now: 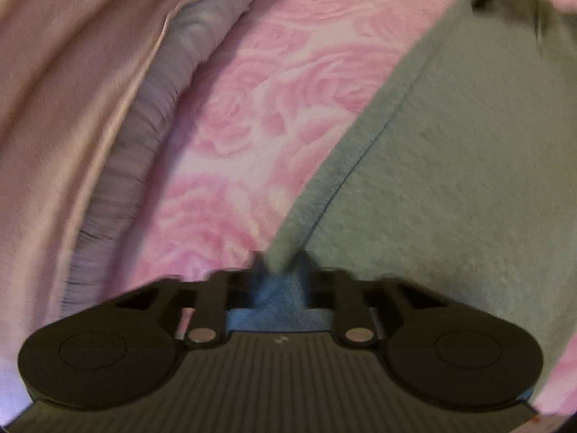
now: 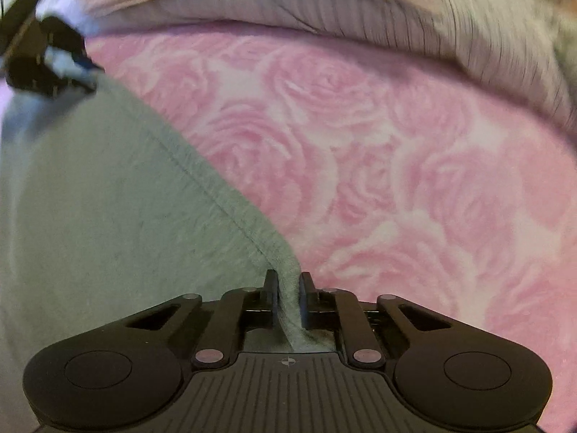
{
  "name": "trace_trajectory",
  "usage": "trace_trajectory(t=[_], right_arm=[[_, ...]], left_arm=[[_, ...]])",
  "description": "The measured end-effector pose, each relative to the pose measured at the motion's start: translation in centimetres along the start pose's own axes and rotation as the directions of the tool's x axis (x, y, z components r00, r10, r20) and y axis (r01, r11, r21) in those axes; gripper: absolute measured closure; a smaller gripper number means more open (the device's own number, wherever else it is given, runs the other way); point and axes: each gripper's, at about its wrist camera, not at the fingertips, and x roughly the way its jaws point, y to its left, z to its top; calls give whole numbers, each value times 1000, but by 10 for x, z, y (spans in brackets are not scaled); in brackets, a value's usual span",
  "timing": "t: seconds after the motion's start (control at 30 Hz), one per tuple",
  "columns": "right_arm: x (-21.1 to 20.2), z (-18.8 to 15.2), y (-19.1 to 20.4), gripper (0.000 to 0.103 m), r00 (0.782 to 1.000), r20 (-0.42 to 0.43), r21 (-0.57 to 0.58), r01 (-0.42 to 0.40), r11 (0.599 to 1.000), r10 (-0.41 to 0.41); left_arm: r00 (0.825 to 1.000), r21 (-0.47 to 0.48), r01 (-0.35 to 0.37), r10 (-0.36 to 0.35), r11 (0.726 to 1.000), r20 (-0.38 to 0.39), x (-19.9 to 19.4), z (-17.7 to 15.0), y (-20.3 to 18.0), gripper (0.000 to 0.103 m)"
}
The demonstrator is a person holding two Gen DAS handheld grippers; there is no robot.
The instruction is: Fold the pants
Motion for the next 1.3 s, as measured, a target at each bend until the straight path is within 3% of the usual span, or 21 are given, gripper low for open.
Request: trace_trajectory(t=[0.07,0.13,0.23,0.3,0.4,0.5,0.6,0.7,0.73,0.8,0.83,0.87,0.9,0.93,0.97,1.03,1.1,1.17,1.23,1.3], right_arm=[[-21,-6,28,97,991,57,-73,126,989,-122],[-48,-16,57,97,965,135,-122,241,963,-224],[-108,-49,116,97,906,266,-184,382,906,-329],[-142,-78,158,97,881,311,-223,433,873,-357],[-179,-125,215,97,895,295,-258,412,874,-335],[-200,-177,268,97,937,206,-281,334,900,-283],[-185,-230,303,94,968,23,-307,245,919,-251],[-162,-268,312,92,948,-135,-313,237,920,-290],[-163,-274,306,90,947,-137,-270,246,931,-290],[-175,-280,281,82,953,-107,-67,277,959,-282],[-182,-281,264,72,957,-95,58,279,959,-272],[-192,-285,241,61,964,-74,236,267,934,-257],[-198,-290,223,57,969,-52,372,245,895,-243],[-205,-297,202,55,975,-16,519,199,831,-224],[-208,-302,187,55,978,16,611,154,777,-207],[-210,-314,155,54,980,85,775,47,631,-178],[-203,-324,127,54,977,139,869,-41,492,-164],[-197,-335,113,54,970,174,911,-93,402,-170],[-190,-343,103,54,954,233,924,-157,348,-187],[-185,-349,88,54,933,297,920,-223,321,-203]], left_arm=[[992,-4,-122,123,992,30,-24,-3,-21,98],[977,-130,-188,199,974,75,-62,-11,-33,98],[955,-290,-231,274,929,118,-137,-35,-66,98],[949,-369,-239,297,898,108,-188,-56,-102,98],[959,-478,-224,279,849,48,-246,-87,-160,98],[969,-531,-223,244,817,-31,-283,-117,-225,97],[981,-641,-184,100,745,-166,-280,-145,-286,91],[962,-709,-227,40,668,-270,-279,-168,-324,91],[959,-732,-247,53,635,-278,-284,-172,-328,91],[959,-767,-273,99,581,-267,-300,-173,-326,91],[957,-777,-287,135,561,-256,-307,-170,-322,87],[952,-782,-306,180,543,-247,-314,-166,-315,82],[944,-780,-327,226,534,-241,-318,-160,-308,70],[935,-776,-346,264,528,-237,-320,-153,-303,67],[931,-773,-350,290,529,-224,-318,-145,-293,67],[929,-772,-346,311,533,-202,-305,-133,-276,63],[931,-777,-340,309,530,-196,-282,-125,-260,63],[934,-778,-325,310,538,-176,-255,-119,-244,62],[929,-752,-335,331,567,-165,-232,-115,-238,57],[925,-713,-361,329,600,-192,-198,-111,-228,52]])
